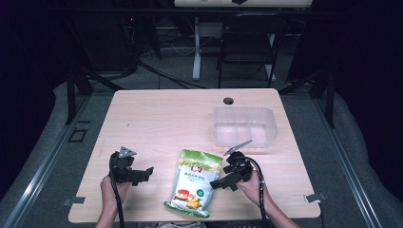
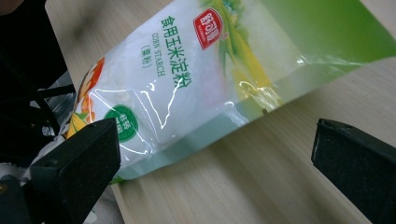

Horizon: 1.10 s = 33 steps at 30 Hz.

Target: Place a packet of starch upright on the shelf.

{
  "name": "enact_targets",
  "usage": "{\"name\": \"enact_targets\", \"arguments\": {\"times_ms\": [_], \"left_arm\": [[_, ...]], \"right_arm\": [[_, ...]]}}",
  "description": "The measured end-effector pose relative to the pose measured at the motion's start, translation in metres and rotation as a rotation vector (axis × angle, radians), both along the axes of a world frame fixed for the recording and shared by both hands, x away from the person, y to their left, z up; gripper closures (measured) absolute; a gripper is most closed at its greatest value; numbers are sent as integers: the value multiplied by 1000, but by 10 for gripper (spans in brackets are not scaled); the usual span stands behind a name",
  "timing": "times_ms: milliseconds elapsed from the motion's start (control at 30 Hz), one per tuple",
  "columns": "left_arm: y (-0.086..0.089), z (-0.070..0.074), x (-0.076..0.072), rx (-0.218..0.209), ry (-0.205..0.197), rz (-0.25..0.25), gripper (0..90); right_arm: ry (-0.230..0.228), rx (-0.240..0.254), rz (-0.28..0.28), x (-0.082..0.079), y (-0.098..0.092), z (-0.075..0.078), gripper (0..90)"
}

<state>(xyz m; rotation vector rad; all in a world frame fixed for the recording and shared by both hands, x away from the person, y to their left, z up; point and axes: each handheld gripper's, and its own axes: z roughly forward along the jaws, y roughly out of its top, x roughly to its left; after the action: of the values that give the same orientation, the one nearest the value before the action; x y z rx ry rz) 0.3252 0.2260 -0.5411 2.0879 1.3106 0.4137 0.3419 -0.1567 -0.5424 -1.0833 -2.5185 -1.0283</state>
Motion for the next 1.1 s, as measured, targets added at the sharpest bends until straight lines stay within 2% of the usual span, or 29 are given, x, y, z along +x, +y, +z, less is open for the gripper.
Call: {"name": "enact_targets", "arguments": {"times_ms": [167,267,367,467,500,533,567,667,733,867,967,1033,1100], "left_arm": [[0,0,0,0,2,6,35],[1,-1,1,-3,2,10,36],[1,-1,1,2,2,15,36],[1,0,0,-1,6,8,36],[1,0,0,2,4,7,35],[1,0,1,2,3,7,36],[0,-1,1,0,6,7,36],[0,-1,1,3,9,5,36],[0,-1,1,7,3,3,36],[0,-2,1,2,11,5,36],[-1,-1,1,14,7,2,36],[-2,-1,1,5,10,3,36],[-2,-1,1,8,10,5,37]], "right_arm": [[24,25,8,5,10,-4,2],[34,35,-7,9,15,-8,4],[42,30,-2,15,19,-9,17],[58,39,-25,18,22,-14,33],[63,36,-13,20,21,-15,44],[69,50,-24,20,22,-16,59],[72,45,-28,21,23,-17,82],[93,87,-73,23,26,-21,168],[93,87,-79,23,29,-23,221],[89,109,-97,23,27,-22,435],[86,109,-86,22,27,-20,553],[88,125,-93,20,29,-21,633],[94,122,-73,20,29,-21,699]]}}
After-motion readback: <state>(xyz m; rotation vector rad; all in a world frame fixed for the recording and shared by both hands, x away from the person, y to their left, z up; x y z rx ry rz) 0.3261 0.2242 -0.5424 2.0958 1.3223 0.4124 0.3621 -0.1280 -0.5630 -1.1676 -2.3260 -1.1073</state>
